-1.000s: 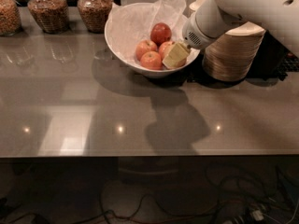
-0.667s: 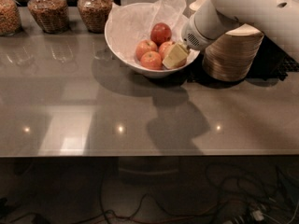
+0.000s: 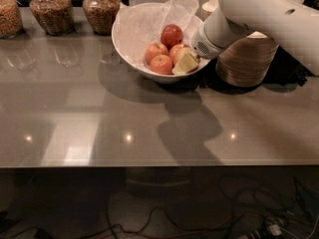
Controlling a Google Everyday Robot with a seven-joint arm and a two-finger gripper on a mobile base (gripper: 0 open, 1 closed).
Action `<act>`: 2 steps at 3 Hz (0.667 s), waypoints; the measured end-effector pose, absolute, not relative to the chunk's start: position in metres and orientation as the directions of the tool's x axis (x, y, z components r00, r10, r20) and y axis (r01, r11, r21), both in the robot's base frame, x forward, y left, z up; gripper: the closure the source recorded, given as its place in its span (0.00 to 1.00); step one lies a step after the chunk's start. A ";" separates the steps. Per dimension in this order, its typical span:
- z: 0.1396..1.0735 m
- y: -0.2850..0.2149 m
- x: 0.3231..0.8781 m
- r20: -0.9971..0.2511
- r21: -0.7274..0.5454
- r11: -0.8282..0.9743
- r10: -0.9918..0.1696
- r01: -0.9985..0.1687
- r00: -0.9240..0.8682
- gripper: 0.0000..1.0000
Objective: Pick apple from white bowl
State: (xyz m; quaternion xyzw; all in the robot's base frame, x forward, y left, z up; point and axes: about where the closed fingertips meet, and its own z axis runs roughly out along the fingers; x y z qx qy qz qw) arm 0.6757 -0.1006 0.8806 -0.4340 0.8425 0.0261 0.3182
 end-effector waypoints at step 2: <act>0.873 -0.100 0.674 -0.556 -0.216 0.625 -0.710 -0.750 -0.432 0.60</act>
Offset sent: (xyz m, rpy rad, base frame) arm -0.0045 -0.0016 -0.0131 0.0177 0.0241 -0.0093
